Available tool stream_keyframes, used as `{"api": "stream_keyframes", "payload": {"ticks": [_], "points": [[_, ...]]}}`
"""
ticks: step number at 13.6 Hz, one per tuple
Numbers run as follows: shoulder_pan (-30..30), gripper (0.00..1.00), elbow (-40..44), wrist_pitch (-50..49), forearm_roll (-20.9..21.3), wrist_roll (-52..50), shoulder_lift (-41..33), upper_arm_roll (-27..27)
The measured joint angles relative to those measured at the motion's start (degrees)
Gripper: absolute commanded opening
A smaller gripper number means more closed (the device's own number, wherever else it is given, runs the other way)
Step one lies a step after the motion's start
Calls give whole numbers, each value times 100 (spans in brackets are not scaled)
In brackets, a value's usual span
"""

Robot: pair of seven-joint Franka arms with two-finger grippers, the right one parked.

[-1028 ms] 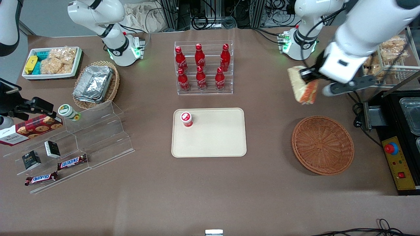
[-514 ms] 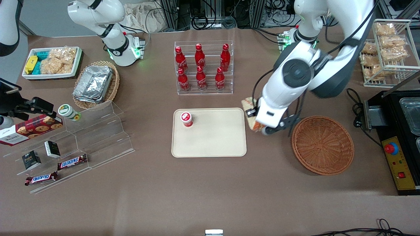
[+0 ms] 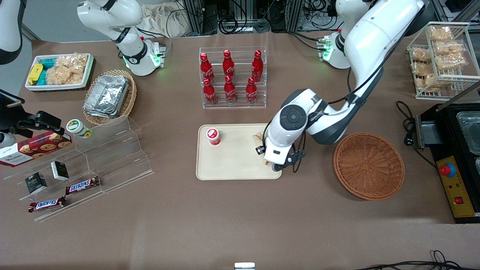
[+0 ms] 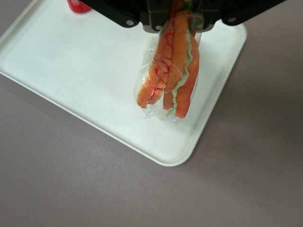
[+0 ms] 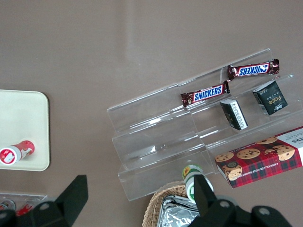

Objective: Place sandwich from basket to tray
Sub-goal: 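Carry the sandwich over the white tray and lower it, then open the left gripper to release the sandwich on the tray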

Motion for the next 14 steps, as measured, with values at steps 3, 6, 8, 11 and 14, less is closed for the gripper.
{"api": "stream_keyframes", "payload": {"ticks": [3, 6, 8, 11, 14], "points": [[-56, 57, 27, 137, 333, -179, 362, 2], [-55, 96, 103, 144, 388, -186, 436, 7], [-49, 100, 214, 137, 396, -275, 386, 5], [9, 100, 416, -178, 405, -573, -113, -2], [279, 100, 507, -992, 401, -644, -1179, -12]]}}
